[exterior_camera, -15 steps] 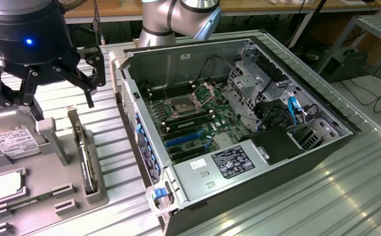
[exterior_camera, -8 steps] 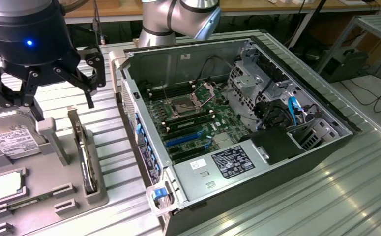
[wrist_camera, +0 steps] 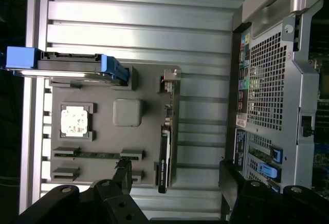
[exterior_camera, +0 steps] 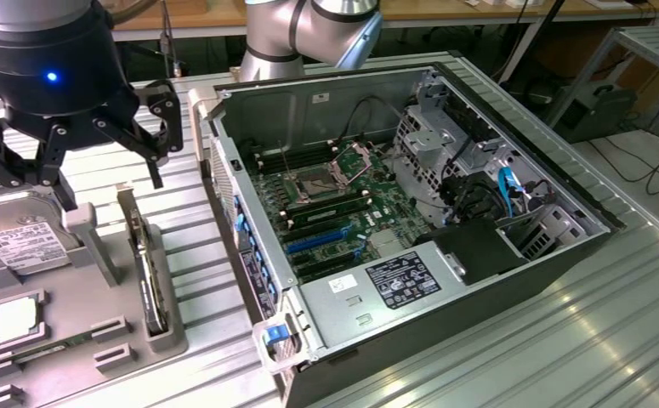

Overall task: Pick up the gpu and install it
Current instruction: 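Pick up the gpu and move the gpu toward the slot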

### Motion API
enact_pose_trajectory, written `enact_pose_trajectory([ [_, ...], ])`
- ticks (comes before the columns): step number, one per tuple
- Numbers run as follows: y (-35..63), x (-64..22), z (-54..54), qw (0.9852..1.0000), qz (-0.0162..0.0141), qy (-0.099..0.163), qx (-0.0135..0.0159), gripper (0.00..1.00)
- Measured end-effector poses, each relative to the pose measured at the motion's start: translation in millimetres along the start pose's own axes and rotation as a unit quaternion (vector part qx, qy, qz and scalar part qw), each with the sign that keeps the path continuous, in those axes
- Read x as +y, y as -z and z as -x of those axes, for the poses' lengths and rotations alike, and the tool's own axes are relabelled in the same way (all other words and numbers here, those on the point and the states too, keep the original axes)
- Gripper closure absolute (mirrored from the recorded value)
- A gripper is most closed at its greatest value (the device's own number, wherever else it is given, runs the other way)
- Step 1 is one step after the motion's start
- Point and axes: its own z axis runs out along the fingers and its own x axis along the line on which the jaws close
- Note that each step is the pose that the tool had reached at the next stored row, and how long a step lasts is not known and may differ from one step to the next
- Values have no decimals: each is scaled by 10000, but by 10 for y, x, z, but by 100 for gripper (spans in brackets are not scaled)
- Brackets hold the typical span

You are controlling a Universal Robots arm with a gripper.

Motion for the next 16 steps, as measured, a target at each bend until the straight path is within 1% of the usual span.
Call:
enact_pose_trajectory([
  [16, -37, -4, -3, 10000, 0, 0, 0, 22],
])
